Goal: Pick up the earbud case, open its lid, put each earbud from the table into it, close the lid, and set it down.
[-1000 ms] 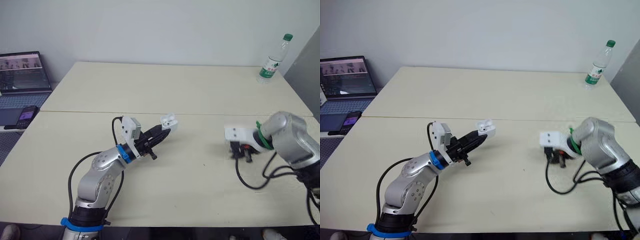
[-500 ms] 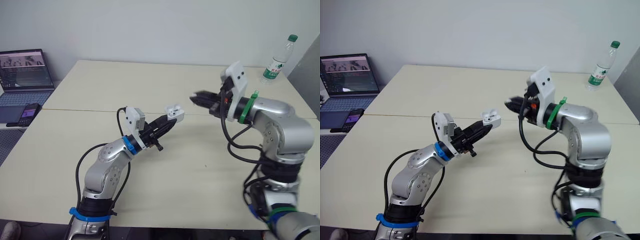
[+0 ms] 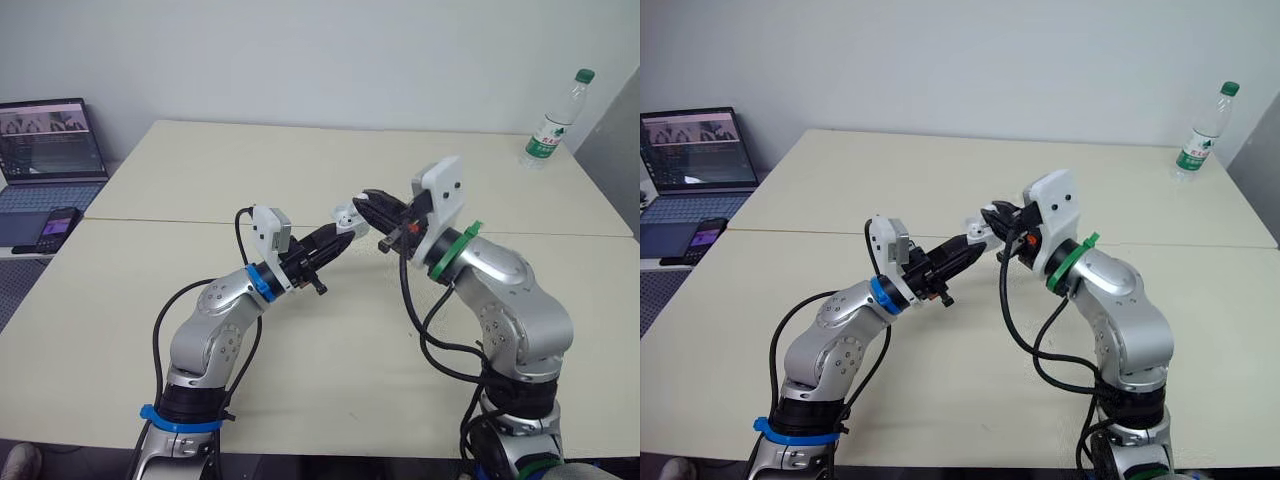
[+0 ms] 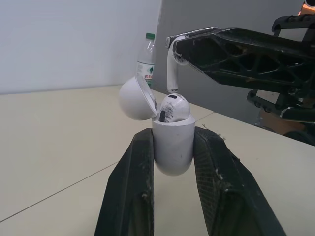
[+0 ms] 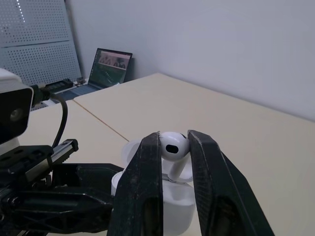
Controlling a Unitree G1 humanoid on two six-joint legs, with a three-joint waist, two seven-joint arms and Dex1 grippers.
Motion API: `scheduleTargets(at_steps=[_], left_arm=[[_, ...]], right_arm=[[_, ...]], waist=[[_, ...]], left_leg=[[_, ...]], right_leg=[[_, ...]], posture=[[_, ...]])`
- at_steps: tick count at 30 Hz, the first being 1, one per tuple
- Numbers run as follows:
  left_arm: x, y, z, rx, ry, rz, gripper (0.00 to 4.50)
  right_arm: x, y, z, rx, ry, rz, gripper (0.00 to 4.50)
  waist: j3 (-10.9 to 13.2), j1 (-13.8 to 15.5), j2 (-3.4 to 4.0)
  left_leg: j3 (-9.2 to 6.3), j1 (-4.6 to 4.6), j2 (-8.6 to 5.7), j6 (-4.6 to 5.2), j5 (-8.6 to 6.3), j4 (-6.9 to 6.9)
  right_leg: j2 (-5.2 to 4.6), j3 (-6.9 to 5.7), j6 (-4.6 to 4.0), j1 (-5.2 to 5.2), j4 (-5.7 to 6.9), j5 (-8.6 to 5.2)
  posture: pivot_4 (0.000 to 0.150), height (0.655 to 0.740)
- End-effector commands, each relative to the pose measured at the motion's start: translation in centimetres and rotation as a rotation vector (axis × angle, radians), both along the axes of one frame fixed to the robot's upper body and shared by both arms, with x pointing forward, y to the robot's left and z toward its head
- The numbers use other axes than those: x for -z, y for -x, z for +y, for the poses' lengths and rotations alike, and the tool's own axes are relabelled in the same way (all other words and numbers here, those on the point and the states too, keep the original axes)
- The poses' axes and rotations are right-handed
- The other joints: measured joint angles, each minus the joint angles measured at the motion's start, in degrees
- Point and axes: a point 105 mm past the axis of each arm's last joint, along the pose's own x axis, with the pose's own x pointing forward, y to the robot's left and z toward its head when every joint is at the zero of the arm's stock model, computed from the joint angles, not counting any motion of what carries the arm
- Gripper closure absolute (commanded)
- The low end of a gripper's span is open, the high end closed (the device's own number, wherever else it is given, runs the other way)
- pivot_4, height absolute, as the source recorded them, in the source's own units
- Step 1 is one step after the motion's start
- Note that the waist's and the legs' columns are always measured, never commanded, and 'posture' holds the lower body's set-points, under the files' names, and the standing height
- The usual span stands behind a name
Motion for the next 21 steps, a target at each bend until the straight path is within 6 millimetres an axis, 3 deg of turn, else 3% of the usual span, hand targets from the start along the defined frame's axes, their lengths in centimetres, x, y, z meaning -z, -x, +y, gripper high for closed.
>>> scheduleTargets(at_steps=[1,21], left_arm=[[-1.2,0.3,-0.2,0.019,0.025,-0.043,3.73],[-1.1,0.4,-0.3,0.018,0.036,-0.045,3.73]], right_arm=[[-0.7,0.3,0.0,0.020,-0.001,-0.064,4.08],[1.9,-0.7,0.2,0.100,0.096,-0.022,4.08]], waist=[[0.00,0.00,0.00],[0.01,0.02,-0.02]], left_leg=[[0.00,0.00,0.00,0.00,0.00,0.00],[0.01,-0.01,0.00,0.00,0.00,-0.01]], right_leg=[[0.00,0.00,0.00,0.00,0.00,0.00],[0.00,0.02,0.01,0.00,-0.03,-0.01]], posture=[[0.150,0.7389],[0.150,0.7389]])
